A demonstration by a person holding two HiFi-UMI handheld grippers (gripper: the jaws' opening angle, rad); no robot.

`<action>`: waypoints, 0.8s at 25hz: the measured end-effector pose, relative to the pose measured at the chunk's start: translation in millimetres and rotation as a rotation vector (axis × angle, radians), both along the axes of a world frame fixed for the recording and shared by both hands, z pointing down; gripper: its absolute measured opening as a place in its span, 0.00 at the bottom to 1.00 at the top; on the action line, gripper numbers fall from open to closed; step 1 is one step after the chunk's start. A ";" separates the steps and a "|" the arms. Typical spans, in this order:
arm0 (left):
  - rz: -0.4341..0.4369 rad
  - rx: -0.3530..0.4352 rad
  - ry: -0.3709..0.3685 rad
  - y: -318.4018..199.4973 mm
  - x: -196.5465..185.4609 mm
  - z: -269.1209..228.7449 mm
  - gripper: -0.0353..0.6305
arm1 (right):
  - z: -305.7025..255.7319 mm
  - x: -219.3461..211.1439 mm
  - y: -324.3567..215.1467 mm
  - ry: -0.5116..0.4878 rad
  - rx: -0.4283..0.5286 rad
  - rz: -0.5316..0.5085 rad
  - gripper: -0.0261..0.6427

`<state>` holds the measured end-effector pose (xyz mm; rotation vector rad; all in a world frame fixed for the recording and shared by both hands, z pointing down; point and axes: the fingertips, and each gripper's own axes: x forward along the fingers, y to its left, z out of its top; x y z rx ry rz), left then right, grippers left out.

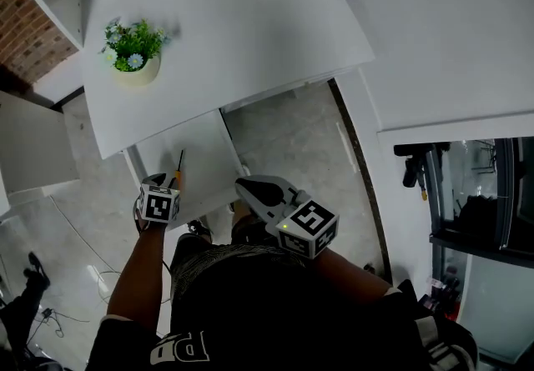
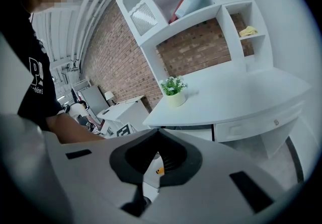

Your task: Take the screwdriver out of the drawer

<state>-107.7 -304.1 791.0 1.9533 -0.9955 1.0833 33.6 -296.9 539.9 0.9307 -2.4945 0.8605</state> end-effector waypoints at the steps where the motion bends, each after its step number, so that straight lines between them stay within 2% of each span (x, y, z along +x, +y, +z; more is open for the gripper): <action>1: 0.005 -0.014 -0.004 0.9 2.2 7.5 0.24 | 1.0 3.9 -0.6 0.007 0.001 -0.001 0.05; 5: 0.032 -0.063 -0.034 0.1 9.3 36.7 0.24 | 5.8 17.6 -1.4 0.011 -0.013 0.010 0.05; 11: -0.006 -0.127 -0.080 -12.8 6.4 75.0 0.24 | 18.9 36.9 -0.9 0.016 -0.050 0.024 0.05; 15: -0.045 -0.254 -0.087 -1.2 1.4 95.6 0.24 | 25.5 39.2 -3.4 0.017 -0.061 0.015 0.05; 20: -0.034 -0.306 -0.090 7.3 3.2 120.9 0.24 | 34.4 42.8 -5.2 0.025 -0.082 0.008 0.05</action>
